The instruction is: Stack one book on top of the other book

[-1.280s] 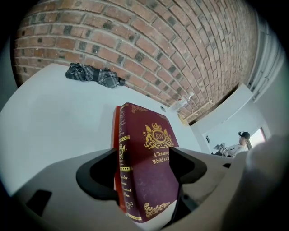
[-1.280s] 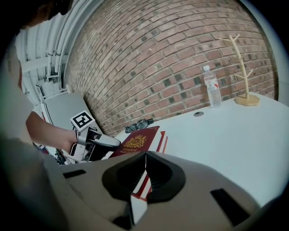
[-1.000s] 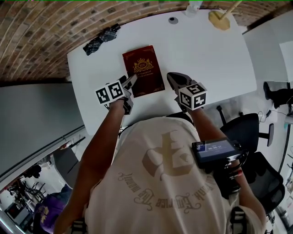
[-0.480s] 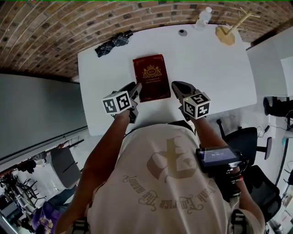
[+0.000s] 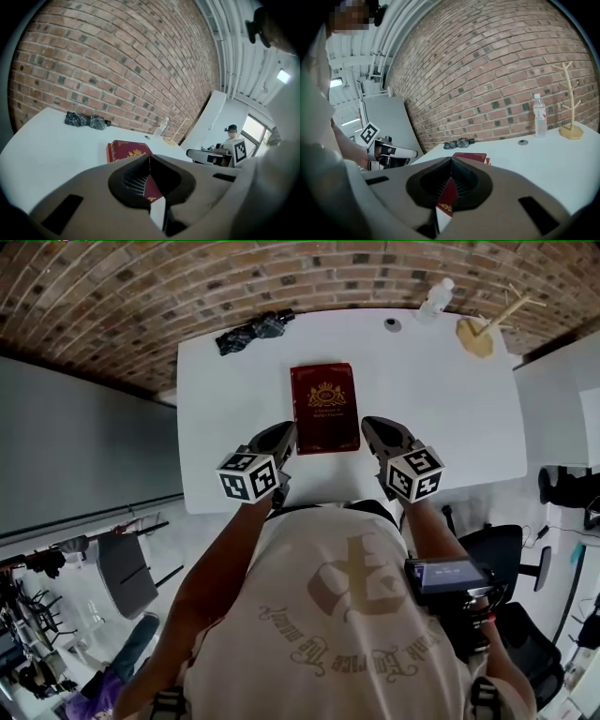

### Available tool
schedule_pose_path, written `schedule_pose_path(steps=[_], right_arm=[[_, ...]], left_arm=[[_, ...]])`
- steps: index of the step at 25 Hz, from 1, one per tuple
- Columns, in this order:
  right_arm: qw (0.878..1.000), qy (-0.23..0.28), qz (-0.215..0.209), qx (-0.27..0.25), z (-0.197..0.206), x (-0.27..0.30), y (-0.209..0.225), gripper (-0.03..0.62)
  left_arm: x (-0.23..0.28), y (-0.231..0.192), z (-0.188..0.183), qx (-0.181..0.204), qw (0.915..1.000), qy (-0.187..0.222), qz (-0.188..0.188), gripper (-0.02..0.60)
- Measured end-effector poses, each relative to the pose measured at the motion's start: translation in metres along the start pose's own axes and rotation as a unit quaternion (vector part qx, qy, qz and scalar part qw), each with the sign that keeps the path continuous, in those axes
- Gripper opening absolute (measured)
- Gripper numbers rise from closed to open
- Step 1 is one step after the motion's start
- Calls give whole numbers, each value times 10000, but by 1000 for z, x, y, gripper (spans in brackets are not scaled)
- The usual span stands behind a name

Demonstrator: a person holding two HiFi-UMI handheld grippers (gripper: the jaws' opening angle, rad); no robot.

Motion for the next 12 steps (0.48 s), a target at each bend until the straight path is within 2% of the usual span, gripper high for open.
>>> schedule_pose_path(steps=[7,12], right_arm=[[9992,259,-242,-163,-12,-12,-15,21],[9989,297,-321,-171,-9,-20,-25,21]], left_arm=[[-26,12,0,541,9979,306,196,21],[-33,17,6,667,9971,281,242,21]])
Point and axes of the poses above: the fingertips, and each gripper's own axes: x forward along the fingers, y to its right, z out of its underside, the point moved 9 cm from there along -x, backward along the fingers
